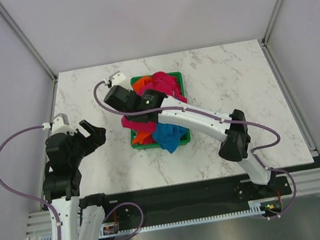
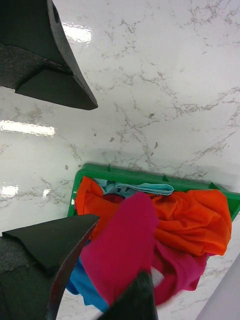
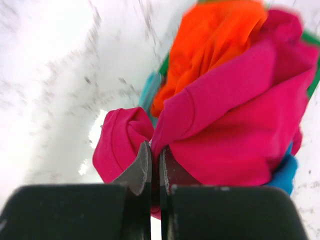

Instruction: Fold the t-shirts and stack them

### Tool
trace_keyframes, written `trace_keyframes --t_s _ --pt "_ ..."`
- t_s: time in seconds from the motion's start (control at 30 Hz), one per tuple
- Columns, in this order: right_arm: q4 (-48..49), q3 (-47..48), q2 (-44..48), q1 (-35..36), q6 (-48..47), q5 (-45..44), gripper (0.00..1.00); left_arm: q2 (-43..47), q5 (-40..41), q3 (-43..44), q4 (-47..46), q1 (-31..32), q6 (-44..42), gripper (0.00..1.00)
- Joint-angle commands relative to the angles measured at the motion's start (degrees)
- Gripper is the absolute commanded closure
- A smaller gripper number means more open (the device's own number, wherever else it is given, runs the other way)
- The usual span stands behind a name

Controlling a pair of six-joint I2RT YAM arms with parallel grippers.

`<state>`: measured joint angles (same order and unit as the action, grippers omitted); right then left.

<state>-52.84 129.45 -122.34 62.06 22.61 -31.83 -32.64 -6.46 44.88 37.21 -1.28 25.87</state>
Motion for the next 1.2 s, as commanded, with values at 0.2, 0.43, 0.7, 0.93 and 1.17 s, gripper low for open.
trace_keyframes --t_s 0.2,0.43,0.7,0.93,1.17 --pt "11.94 2.81 34.99 1.13 -11.51 -14.47 1.0 -1.8 -2.15 0.64 -0.82 -0.13 -2.66 0.1" --pt "27.85 -27.9 60.98 1.13 -20.48 -43.98 1.0 -12.51 -4.53 4.77 -3.72 0.58 -0.65 0.14" --pt "29.64 -40.77 72.33 1.13 -21.11 -63.67 1.0 -36.42 5.4 13.56 -5.92 13.93 2.25 0.14" --pt "30.07 -39.71 73.48 1.13 -22.17 -60.55 0.99 -47.24 15.94 15.06 -7.76 13.85 4.98 0.0" --pt "27.02 -46.39 71.37 1.04 -18.06 -54.49 0.95 -58.4 18.94 14.88 -9.61 9.46 11.13 0.0"
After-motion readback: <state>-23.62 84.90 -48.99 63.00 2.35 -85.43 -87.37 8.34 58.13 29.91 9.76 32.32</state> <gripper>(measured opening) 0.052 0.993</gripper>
